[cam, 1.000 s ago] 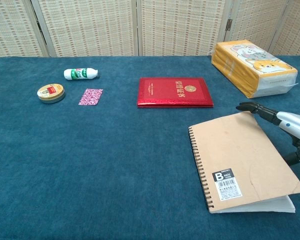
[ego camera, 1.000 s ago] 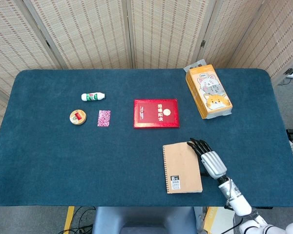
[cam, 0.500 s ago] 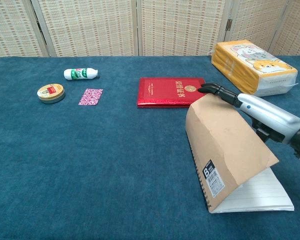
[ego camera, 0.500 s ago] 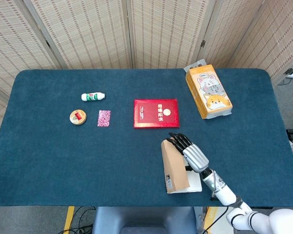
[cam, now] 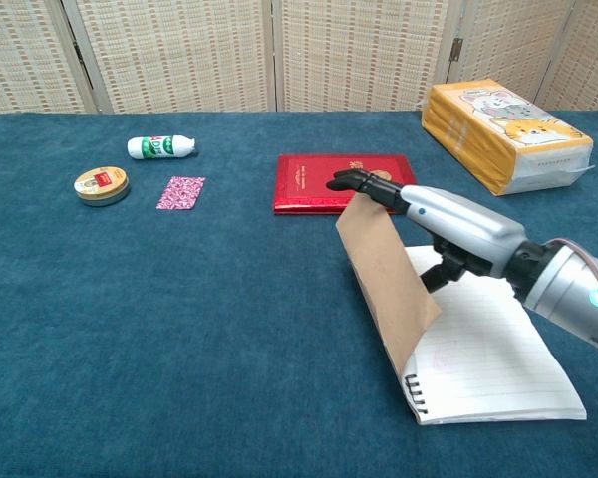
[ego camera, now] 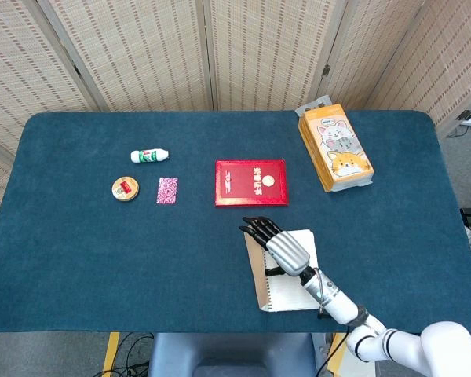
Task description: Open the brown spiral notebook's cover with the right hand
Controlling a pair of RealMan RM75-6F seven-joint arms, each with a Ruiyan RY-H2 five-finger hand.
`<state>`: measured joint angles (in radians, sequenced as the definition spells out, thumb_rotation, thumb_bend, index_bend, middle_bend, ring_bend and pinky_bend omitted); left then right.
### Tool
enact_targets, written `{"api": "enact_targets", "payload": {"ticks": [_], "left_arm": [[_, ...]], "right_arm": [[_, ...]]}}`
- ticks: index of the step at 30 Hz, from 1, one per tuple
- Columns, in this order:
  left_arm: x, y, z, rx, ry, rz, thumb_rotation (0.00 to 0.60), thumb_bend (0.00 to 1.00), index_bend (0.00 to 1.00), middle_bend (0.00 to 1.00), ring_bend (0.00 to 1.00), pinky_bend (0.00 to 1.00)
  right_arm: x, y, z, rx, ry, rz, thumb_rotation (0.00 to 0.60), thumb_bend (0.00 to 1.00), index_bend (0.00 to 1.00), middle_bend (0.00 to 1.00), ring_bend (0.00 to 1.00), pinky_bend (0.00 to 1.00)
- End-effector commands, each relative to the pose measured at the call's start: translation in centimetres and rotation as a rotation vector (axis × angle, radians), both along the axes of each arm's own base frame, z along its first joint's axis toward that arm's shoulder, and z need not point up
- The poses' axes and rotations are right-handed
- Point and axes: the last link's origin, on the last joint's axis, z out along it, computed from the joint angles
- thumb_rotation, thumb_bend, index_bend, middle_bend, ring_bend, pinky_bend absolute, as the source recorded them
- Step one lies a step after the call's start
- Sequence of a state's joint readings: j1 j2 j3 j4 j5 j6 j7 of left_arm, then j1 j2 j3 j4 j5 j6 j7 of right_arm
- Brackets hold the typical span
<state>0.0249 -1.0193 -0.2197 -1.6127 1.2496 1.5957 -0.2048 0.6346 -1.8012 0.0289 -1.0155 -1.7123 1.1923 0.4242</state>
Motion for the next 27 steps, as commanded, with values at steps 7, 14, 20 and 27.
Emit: {"api": "enact_targets", "payload": {"ticks": [7,14,20,27], "left_arm": [[-0.4,-0.4,0.8,0.021,-0.022,-0.003,0.6,0.24,0.19,0.11,0.03,0.18],[-0.4,-0.5,0.9,0.024,-0.025,-0.007,0.6,0.24,0.19,0.11,0.03,0.18],[-0.3,-0.6,0.9,0.021,-0.023,-0.009,0.6,0.24,0.19,0.11,0.03,0.18],[0.2,-0.5,0.1,-0.051,-0.004,-0.036,0.6,0.24,0.19,0.11,0.03,0.18]], "right_arm": [[2.8,-1.2,-1.9,0.03,0.007,0.035,0.6,0.31,0.0,0.0,0.0,0.0],[2.9,-1.3,-2.7,0.042,0.032,0.033,0.6,0.31,0.0,0.0,0.0,0.0],[2.5,-1.2,-2.7,0.041,0.037,0.03,0.6,0.31,0.0,0.0,0.0,0.0],[1.4,-1.0,1.0,-0.084,0.062,0.071,0.6,0.3,0.0,0.0,0.0,0.0]]}}
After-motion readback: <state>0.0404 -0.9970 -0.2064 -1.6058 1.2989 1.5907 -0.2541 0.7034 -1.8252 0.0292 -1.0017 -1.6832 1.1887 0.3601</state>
